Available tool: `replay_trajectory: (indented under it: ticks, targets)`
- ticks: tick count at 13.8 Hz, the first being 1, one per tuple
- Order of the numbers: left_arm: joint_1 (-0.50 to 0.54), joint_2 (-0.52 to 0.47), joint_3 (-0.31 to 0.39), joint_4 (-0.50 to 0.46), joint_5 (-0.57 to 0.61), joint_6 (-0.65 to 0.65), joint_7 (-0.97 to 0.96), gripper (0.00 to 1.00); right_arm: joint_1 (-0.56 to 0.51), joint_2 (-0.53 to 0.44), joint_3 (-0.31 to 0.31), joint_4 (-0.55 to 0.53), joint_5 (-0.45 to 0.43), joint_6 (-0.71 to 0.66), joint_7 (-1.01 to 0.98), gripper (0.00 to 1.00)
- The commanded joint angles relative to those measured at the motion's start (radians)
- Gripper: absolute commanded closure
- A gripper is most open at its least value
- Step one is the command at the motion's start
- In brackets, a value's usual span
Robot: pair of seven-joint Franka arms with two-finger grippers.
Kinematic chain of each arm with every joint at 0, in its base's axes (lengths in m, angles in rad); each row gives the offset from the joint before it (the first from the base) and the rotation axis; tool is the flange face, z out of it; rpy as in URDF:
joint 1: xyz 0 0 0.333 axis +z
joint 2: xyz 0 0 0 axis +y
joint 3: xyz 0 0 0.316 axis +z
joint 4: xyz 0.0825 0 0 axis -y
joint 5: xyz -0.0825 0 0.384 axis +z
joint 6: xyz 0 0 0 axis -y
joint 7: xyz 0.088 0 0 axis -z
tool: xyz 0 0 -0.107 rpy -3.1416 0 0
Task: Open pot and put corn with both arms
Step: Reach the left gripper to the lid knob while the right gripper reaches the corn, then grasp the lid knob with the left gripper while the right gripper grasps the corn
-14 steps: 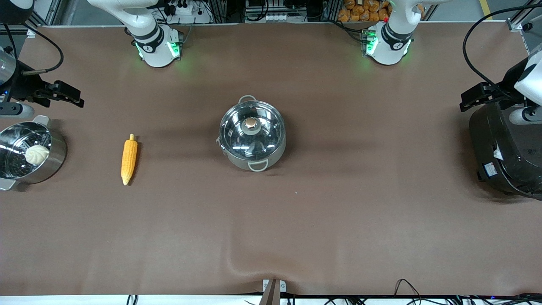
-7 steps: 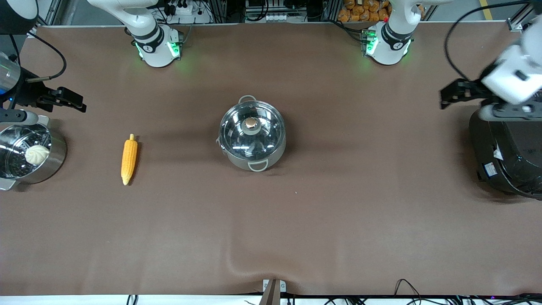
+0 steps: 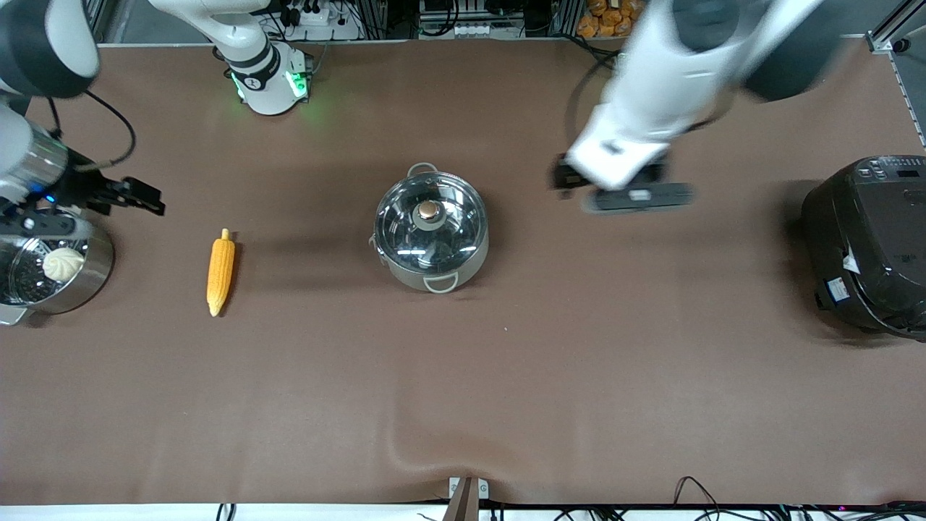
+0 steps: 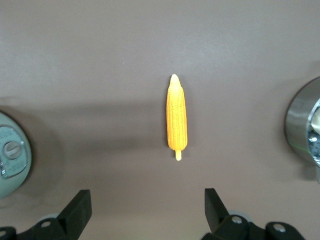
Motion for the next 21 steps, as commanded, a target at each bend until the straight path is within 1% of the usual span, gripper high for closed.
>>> replay_trajectory:
  ticks: [1, 4, 6, 7, 8, 10, 14, 16, 18, 21]
  targets:
    - [-0.118, 0.13, 0.012, 0.053, -0.015, 0.129, -0.25, 0.0, 0.014, 0.036, -0.017, -0.078, -0.012, 0.116, 0.0, 0.0]
    - [-0.21, 0.282, 0.026, 0.142, -0.007, 0.217, -0.455, 0.0, 0.014, 0.07, -0.017, -0.154, -0.012, 0.259, -0.001, 0.0]
    - [-0.246, 0.339, 0.029, 0.165, -0.004, 0.288, -0.503, 0.0, 0.011, 0.099, -0.017, -0.21, -0.014, 0.354, -0.003, 0.0]
    - [-0.269, 0.345, 0.043, 0.165, -0.001, 0.299, -0.511, 0.0, 0.008, 0.121, -0.017, -0.227, -0.014, 0.394, -0.004, 0.0]
    - [-0.299, 0.351, 0.077, 0.165, -0.002, 0.303, -0.524, 0.0, 0.003, 0.142, -0.022, -0.24, -0.014, 0.435, -0.015, 0.0]
    - [-0.352, 0.36, 0.123, 0.165, -0.002, 0.306, -0.528, 0.0, -0.018, 0.188, -0.03, -0.25, -0.014, 0.494, -0.085, 0.0]
    - [-0.378, 0.414, 0.127, 0.167, -0.002, 0.335, -0.557, 0.0, -0.027, 0.225, -0.03, -0.35, -0.012, 0.656, -0.101, 0.0]
    - [-0.393, 0.439, 0.138, 0.18, -0.002, 0.345, -0.561, 0.0, -0.024, 0.259, -0.03, -0.378, -0.014, 0.734, -0.101, 0.0]
    - [-0.425, 0.445, 0.17, 0.187, -0.002, 0.348, -0.566, 0.0, -0.024, 0.297, -0.03, -0.393, -0.014, 0.802, -0.102, 0.0]
    - [-0.435, 0.443, 0.172, 0.185, -0.002, 0.345, -0.58, 0.04, -0.046, 0.336, -0.03, -0.396, -0.012, 0.848, -0.165, 0.0]
